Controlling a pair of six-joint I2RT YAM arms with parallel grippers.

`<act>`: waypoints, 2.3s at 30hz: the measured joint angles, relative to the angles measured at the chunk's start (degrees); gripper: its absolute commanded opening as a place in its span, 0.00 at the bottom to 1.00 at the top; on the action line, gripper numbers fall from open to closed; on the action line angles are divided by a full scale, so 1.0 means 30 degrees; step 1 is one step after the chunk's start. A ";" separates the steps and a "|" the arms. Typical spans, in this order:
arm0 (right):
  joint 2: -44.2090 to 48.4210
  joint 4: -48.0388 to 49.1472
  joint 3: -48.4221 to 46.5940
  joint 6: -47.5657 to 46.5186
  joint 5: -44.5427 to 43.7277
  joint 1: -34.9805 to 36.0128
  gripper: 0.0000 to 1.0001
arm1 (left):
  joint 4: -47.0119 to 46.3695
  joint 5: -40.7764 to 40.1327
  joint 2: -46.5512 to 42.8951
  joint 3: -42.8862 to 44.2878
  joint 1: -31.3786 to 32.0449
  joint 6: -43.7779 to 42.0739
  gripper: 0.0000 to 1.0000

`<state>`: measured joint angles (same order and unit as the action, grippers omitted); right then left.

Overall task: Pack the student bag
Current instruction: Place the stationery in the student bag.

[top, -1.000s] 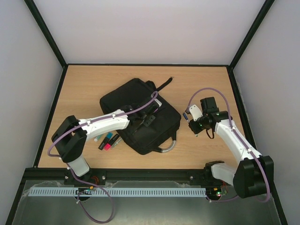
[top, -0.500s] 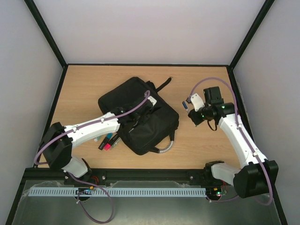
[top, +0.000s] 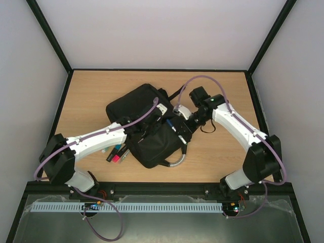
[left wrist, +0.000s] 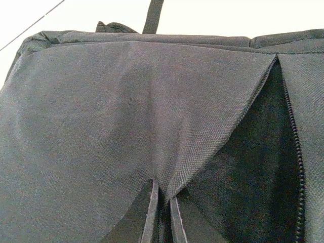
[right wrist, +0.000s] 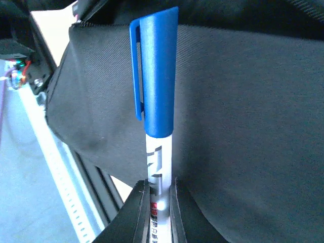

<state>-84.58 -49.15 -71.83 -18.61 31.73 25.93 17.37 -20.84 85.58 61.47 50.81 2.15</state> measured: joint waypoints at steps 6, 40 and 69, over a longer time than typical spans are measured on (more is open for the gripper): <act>-0.2331 -0.1013 -0.0007 -0.0051 0.2142 0.0277 0.01 | -0.0357 0.0240 -0.0189 -0.0284 -0.0029 0.0131 0.02; -0.9151 0.1472 -0.5748 0.5770 0.4881 0.0452 0.41 | -0.1428 0.1035 -0.0517 -0.0889 -0.0284 0.0015 0.02; 0.5464 0.4357 0.4342 -0.0415 -0.3169 -0.2011 0.52 | -0.4685 0.8677 0.3854 0.2135 0.1217 -0.3876 0.16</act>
<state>-68.18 -36.07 -58.81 -19.86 22.22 19.90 3.31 5.19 97.14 67.88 54.46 -9.47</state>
